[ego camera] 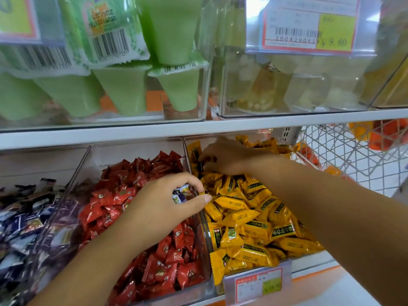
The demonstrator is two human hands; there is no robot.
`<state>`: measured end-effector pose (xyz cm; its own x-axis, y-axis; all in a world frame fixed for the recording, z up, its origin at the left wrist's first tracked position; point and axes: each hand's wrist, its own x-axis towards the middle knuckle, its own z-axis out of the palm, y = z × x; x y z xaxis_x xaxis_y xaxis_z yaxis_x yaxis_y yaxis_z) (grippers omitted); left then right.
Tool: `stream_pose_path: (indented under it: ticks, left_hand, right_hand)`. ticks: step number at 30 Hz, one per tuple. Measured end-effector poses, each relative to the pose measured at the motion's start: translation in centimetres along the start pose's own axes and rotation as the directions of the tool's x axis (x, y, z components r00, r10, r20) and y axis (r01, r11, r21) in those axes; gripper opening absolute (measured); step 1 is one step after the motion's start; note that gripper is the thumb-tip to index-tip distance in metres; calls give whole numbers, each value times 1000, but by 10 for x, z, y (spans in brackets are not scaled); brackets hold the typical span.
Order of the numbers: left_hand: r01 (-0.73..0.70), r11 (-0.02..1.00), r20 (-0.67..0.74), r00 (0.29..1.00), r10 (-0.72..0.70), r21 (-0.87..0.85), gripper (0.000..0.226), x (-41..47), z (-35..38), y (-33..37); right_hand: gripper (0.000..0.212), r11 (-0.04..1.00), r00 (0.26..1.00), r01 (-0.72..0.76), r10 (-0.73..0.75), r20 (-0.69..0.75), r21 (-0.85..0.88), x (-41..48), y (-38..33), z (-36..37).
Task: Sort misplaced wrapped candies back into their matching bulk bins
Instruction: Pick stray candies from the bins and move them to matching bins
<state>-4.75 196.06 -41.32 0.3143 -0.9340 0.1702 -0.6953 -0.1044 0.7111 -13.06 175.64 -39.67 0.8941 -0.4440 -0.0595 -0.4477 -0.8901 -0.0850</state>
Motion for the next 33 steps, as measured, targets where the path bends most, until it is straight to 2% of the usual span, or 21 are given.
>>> stream_pose_path:
  ticks: [3, 5, 7, 9, 12, 14, 15, 18, 19, 21, 23, 25, 26, 27, 29, 30, 32, 33]
  left_hand:
    - [-8, 1000, 0, 1000, 8, -12, 16, -1, 0, -1]
    - [-6, 1000, 0, 1000, 6, -21, 16, -2, 0, -1]
    - [3, 999, 2, 1000, -3, -40, 16, -3, 0, -2]
    - [20, 998, -3, 1000, -20, -64, 15, -4, 0, -2]
    - [37, 994, -54, 998, -43, -107, 22, -4, -1, -3]
    - [52, 988, -118, 991, -69, -144, 23, -3, -2, -3]
    - [57, 986, -147, 986, -80, -157, 24, -2, -2, -3]
    - [52, 985, -201, 976, -85, -166, 29, 1, -3, 1]
    - [41, 984, -205, 976, -77, -175, 31, 2, -3, 4]
    - [-13, 976, -209, 977, -34, -217, 33, 2, 0, 11]
    - [-63, 973, -216, 976, 15, -221, 23, 2, 3, 15]
    - [-87, 981, -247, 968, 42, -174, 11, 2, 4, 15]
    - [-88, 983, -273, 961, 42, -158, 7, 2, 3, 14]
    - [-80, 986, -298, 954, 33, -149, 7, 3, 3, 11]
    - [-49, 987, -310, 951, -2, -156, 15, 3, 0, 6]
    - [-38, 984, -292, 956, -14, -172, 18, 3, -1, 5]
    - [-29, 980, -231, 973, -18, -199, 18, 3, -2, 4]
    - [-31, 978, -191, 982, -9, -208, 18, 2, -1, 5]
  right_hand:
    - [51, 970, 992, -63, 87, 92, -236, 8, 0, 12]
    - [47, 975, 996, -80, 85, 18, -205, 8, 0, 15]
    - [39, 992, 994, -96, 91, -65, -76, 4, 3, 15]
    - [37, 989, 990, -111, 119, -74, 102, -5, 5, 12]
    - [33, 911, 976, -104, 170, -133, 399, -27, 2, -5]
    - [26, 847, 962, -73, 199, -185, 527, -43, -2, -17]
    - [24, 796, 960, -56, 209, -186, 603, -51, -6, -22]
    - [24, 528, 977, 12, 173, -121, 849, -66, -18, -26]
    - [26, 467, 983, 38, 144, -118, 884, -70, -26, -28]
    - [29, 439, 985, 71, 108, -131, 896, -75, -40, -28]
    - [32, 427, 988, 70, 97, -123, 901, -78, -50, -30]
    - [30, 360, 995, 28, 75, -59, 933, -77, -47, -33]
    - [25, 391, 996, -5, 82, -30, 921, -74, -41, -35]
    - [19, 506, 994, -44, 112, -15, 861, -71, -33, -36]
    - [10, 848, 994, -75, 105, -27, 525, -64, -15, -36]
    - [13, 938, 999, -39, 29, 33, 345, -61, -11, -33]
    - [33, 984, 967, 44, -86, 240, 174, -51, -13, -14]
    - [41, 992, 943, 40, -78, 324, 122, -46, -17, -3]
